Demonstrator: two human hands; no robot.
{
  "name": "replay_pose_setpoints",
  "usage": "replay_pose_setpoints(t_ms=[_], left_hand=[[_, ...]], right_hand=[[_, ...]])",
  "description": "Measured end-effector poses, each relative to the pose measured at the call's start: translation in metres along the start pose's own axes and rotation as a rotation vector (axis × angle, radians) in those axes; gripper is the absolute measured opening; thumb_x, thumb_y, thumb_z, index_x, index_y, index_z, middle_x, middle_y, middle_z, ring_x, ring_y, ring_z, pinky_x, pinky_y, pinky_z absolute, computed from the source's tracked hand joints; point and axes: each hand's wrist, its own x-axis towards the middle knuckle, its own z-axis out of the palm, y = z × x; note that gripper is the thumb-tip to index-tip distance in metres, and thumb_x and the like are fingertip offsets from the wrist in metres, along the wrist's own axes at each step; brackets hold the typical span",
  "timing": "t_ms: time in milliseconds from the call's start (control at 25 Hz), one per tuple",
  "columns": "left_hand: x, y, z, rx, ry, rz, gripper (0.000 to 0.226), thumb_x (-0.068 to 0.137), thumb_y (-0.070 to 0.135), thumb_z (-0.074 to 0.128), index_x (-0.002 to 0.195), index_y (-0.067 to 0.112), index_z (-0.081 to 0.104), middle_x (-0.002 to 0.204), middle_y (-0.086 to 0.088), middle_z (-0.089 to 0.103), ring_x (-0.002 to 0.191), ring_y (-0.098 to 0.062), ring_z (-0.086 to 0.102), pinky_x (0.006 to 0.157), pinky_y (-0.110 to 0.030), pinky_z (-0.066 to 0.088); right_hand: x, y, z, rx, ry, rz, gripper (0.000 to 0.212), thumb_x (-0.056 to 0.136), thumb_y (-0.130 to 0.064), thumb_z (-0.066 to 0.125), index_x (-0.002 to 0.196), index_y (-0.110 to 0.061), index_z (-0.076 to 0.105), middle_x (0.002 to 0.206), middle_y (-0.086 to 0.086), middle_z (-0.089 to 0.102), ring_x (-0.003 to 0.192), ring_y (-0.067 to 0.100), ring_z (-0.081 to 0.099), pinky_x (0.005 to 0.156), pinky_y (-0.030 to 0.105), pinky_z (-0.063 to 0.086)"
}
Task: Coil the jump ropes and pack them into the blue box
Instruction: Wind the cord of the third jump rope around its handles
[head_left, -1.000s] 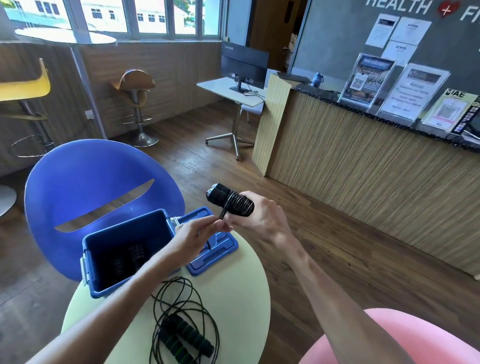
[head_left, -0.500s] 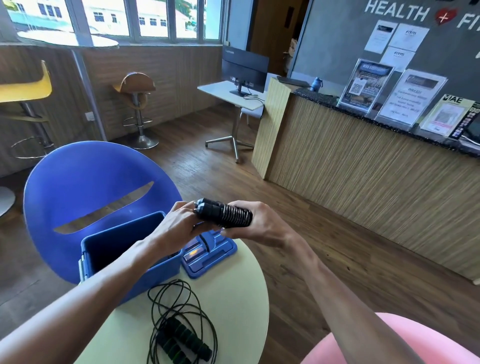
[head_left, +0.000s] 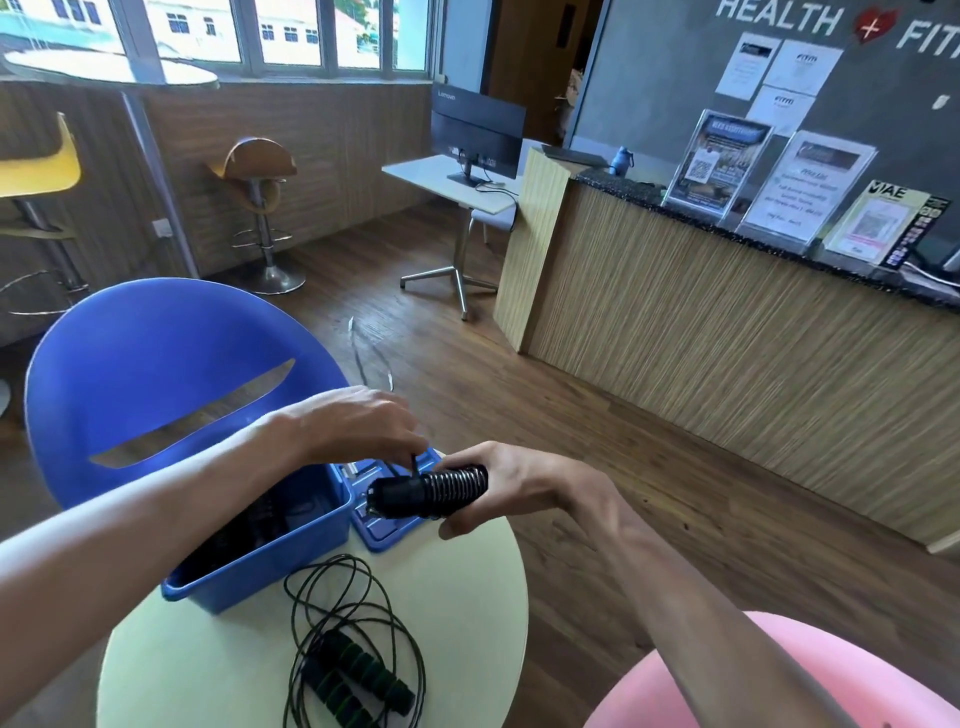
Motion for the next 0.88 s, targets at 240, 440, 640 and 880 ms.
replay_pose_setpoints(t_ms=[240,440,640,880], left_hand=[[0.018,0.020,-0.015,0.089,-0.005,-0.052,0.023,0.073,0.034,0.081,0.066,0.025,0.061,0.064,0.010,0.057,0.063,-0.013,0.061,0.058,-0.024,0.049],[0.009,0.021,-0.007,-0.263,-0.184,-0.660,0.004,0.089,0.021,0.064,0.092,0.019,0.066,0.092,0.000,0.064,0.085,-0.023,0.060,0.068,-0.031,0.046],[0.011,0.024,-0.018,-0.502,-0.407,-0.838,0.011,0.089,0.019,0.063,0.091,0.008,0.063,0.081,0.001,0.066,0.075,-0.024,0.063,0.062,-0.028,0.048],[-0.001,0.035,-0.013,-1.724,-0.154,-1.133,0.004,0.098,0.006,0.048,0.100,0.005,0.046,0.077,-0.014,0.066,0.045,-0.010,0.044,0.043,-0.020,0.043]], right_hand=[[0.009,-0.004,0.004,-0.348,0.042,0.178,0.071,0.071,-0.068,0.077,0.135,-0.057,0.048,0.110,-0.014,0.065,0.099,0.013,0.061,0.083,0.029,0.049],[0.014,0.016,0.011,-0.541,0.309,0.129,0.082,0.069,-0.079,0.068,0.142,-0.060,0.036,0.115,-0.006,0.070,0.105,0.022,0.064,0.087,0.036,0.049],[0.023,0.024,0.020,-0.774,0.402,0.062,0.067,0.078,-0.066,0.066,0.137,-0.053,0.038,0.102,0.004,0.070,0.093,0.032,0.067,0.077,0.038,0.049],[0.026,0.029,0.024,-0.806,0.538,0.082,0.060,0.087,-0.058,0.059,0.141,-0.048,0.035,0.094,0.007,0.060,0.086,0.035,0.066,0.068,0.035,0.045]])
